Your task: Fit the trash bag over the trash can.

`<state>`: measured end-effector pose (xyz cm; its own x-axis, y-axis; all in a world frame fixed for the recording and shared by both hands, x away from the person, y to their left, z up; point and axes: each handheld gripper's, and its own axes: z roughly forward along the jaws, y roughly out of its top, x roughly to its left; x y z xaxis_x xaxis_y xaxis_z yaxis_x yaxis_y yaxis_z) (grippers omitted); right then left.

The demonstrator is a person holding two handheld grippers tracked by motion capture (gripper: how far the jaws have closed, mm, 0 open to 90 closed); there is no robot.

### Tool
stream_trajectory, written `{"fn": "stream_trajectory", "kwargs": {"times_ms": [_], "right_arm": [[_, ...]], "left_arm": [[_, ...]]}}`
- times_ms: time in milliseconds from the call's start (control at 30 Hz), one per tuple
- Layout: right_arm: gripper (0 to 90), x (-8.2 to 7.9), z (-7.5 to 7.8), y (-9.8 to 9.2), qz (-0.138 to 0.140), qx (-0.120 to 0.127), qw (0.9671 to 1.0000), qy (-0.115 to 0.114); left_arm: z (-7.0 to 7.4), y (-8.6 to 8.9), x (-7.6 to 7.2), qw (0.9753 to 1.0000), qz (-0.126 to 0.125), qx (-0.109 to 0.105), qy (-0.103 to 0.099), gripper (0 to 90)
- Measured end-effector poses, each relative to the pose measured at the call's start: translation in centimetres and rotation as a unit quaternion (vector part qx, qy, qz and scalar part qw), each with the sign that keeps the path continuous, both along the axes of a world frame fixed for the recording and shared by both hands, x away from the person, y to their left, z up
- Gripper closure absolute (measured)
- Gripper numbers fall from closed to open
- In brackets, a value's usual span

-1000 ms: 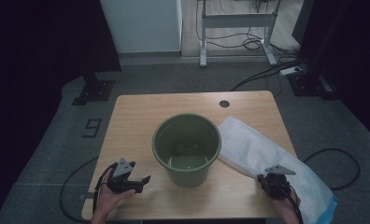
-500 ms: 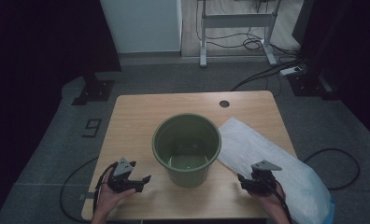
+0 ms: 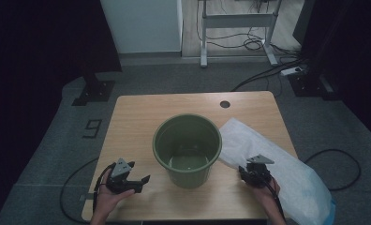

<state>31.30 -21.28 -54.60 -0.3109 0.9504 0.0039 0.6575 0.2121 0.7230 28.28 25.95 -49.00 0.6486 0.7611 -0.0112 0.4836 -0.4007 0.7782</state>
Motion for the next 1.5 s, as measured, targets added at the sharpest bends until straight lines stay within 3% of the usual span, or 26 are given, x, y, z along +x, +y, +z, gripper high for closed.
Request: {"fn": "stream_trajectory", "kwargs": {"times_ms": [100,233,333,433,500,633,767,900,1167,1200,1500], "right_arm": [[78.0,-0.1,0.0,-0.8,0.002,-0.002,1.0,-0.004],[88.0,-0.2,0.0,-1.6,0.006,-0.013,0.9999,-0.008],[88.7,-0.2,-0.1,-2.6,0.007,0.012,0.9998,-0.011],[89.0,-0.4,0.5,-3.7,0.004,0.057,0.9982,-0.021],[89.0,-0.4,0.9,-4.0,0.005,0.065,0.9976,-0.026],[89.0,-0.8,4.0,-5.1,0.018,0.099,0.9931,-0.061],[89.0,-1.0,6.5,-5.6,0.021,0.112,0.99,-0.084],[89.0,-1.1,8.7,-6.1,0.025,0.148,0.9838,-0.099],[89.0,-1.3,12.4,-5.7,0.036,0.155,0.9791,-0.127],[89.0,-1.5,14.0,-5.6,0.04,0.159,0.9764,-0.141],[89.0,-2.3,19.2,-4.5,0.06,0.164,0.9667,-0.188]], "left_arm": [[1.2,-0.2,-0.4,0.9999,-0.001,-0.01,-0.01,15.1],[2.3,-0.6,-0.9,0.9998,-0.001,-0.014,-0.013,14.9],[3.3,-0.9,-1.3,0.9997,-0.004,-0.013,-0.021,14.8],[4.6,-1.2,-1.8,0.9994,-0.006,-0.014,-0.031,14.7],[5.1,-1.3,-2.0,0.9992,-0.007,-0.016,-0.036,14.7],[6.8,-1.6,-2.4,0.9983,-0.01,-0.033,-0.047,14.7],[8.0,-2.0,-2.3,0.9983,-0.006,-0.037,-0.043,15.4],[9.5,-2.4,-2.5,0.9976,-0.012,-0.048,-0.048,15.9],[11.8,-3.5,-2.4,0.9969,-0.022,-0.036,-0.066,15.9],[12.0,-3.6,-2.4,0.9968,-0.022,-0.038,-0.067,15.9],[13.2,-4.8,-2.1,0.9959,-0.029,-0.038,-0.078,16.0]]}}
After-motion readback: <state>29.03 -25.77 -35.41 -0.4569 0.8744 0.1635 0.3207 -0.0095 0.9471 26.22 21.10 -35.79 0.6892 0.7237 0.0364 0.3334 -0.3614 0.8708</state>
